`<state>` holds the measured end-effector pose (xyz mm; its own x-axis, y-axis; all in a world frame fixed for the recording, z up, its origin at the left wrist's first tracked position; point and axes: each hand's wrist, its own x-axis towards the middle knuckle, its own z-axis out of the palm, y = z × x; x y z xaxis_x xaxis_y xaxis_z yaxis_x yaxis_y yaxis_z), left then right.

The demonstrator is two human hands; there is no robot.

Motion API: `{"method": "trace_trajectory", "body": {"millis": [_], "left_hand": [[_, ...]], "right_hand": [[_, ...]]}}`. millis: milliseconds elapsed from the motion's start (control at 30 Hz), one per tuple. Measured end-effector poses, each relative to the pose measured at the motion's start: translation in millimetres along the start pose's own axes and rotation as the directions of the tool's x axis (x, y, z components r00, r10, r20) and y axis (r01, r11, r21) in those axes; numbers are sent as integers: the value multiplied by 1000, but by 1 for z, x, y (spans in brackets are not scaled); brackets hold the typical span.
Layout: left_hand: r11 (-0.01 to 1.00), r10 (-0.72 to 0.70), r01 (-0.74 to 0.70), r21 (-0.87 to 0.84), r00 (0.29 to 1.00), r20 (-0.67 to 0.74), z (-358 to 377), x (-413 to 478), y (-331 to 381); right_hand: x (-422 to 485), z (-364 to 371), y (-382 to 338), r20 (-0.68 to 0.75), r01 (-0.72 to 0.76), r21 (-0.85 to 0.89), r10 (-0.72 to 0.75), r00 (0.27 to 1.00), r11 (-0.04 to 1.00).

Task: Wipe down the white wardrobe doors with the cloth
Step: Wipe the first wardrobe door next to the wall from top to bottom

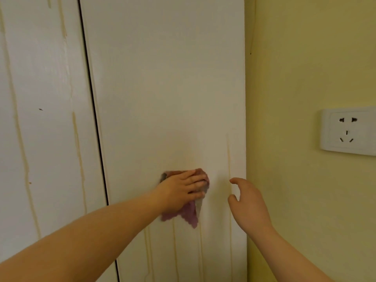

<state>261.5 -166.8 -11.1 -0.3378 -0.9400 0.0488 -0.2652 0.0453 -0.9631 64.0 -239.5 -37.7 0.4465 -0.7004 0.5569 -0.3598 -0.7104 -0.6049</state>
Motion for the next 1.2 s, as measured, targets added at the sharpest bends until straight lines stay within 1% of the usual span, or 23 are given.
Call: {"method": "trace_trajectory", "body": {"millis": [33,100,133,167,200,233,267,333,367,400,433,467,500,533,633,700,767,833,900,1000,1100,1133,1200], "left_hand": [[1000,-13,13,-8,999,40,-1,0,-9],[979,-200,198,-51,979,-36,-9,5,-38],[946,-318,315,-77,948,-26,-9,8,-52],[896,-425,428,-116,904,45,-15,11,-66],[837,-534,537,-109,844,56,-22,16,-71],[814,-572,573,-95,819,45,-22,22,-67],[838,-532,538,-93,843,79,-20,28,-55],[943,-275,307,-125,936,221,-7,35,-14],[967,-172,217,-136,944,282,-10,36,-1],[982,-129,157,-102,962,243,-9,37,4],[987,-124,139,-81,978,169,-8,39,1],[982,-166,174,-68,980,108,-4,44,-9],[970,-224,232,-68,969,109,-7,50,-22],[948,-302,312,-69,945,127,-15,55,-37],[843,-531,531,-86,847,29,-17,88,-55],[870,-470,477,-123,879,79,-15,101,-33],[949,-250,273,-157,956,153,-6,101,5],[966,-104,141,-218,979,173,0,96,24],[967,-156,173,-187,983,102,-5,101,4],[905,-397,399,-149,917,46,-20,116,-39],[834,-498,495,-243,865,53,-23,122,-37],[837,-465,465,-290,882,73,-19,121,-19],[947,-245,251,-203,968,55,-5,117,25]], "right_hand": [[-1,0,2,8,-2,-7,2,1000,1000],[-1,-1,8,9,-22,-16,22,1000,1000],[-1,-2,11,10,-35,-20,35,999,999],[-1,-1,14,10,-49,-24,50,999,998],[-1,0,16,10,-61,-25,61,998,998],[-1,0,18,9,-67,-25,67,998,997],[-2,0,19,11,-68,-25,69,998,997],[-2,0,19,16,-65,-26,66,998,998],[-1,-1,22,17,-59,-35,59,998,998],[0,-1,24,18,-51,-47,52,998,998],[2,-3,26,17,-47,-60,48,999,997],[4,-4,28,12,-49,-68,50,999,997],[5,-6,31,5,-55,-69,56,998,996],[6,-6,34,-2,-62,-68,62,998,996],[9,-8,41,-24,-59,-87,57,998,994],[10,-9,46,-33,-56,-103,53,998,993],[8,-8,49,-22,-75,-117,72,997,990],[6,-9,51,-10,-75,-134,74,997,988],[6,-11,53,-12,-68,-140,67,998,988],[5,-12,56,-21,-78,-117,76,997,990],[1,-9,61,-13,-98,-110,97,995,989],[0,-8,63,-9,-107,-110,107,994,988],[-3,-6,67,-3,-115,-118,116,993,986]]}}
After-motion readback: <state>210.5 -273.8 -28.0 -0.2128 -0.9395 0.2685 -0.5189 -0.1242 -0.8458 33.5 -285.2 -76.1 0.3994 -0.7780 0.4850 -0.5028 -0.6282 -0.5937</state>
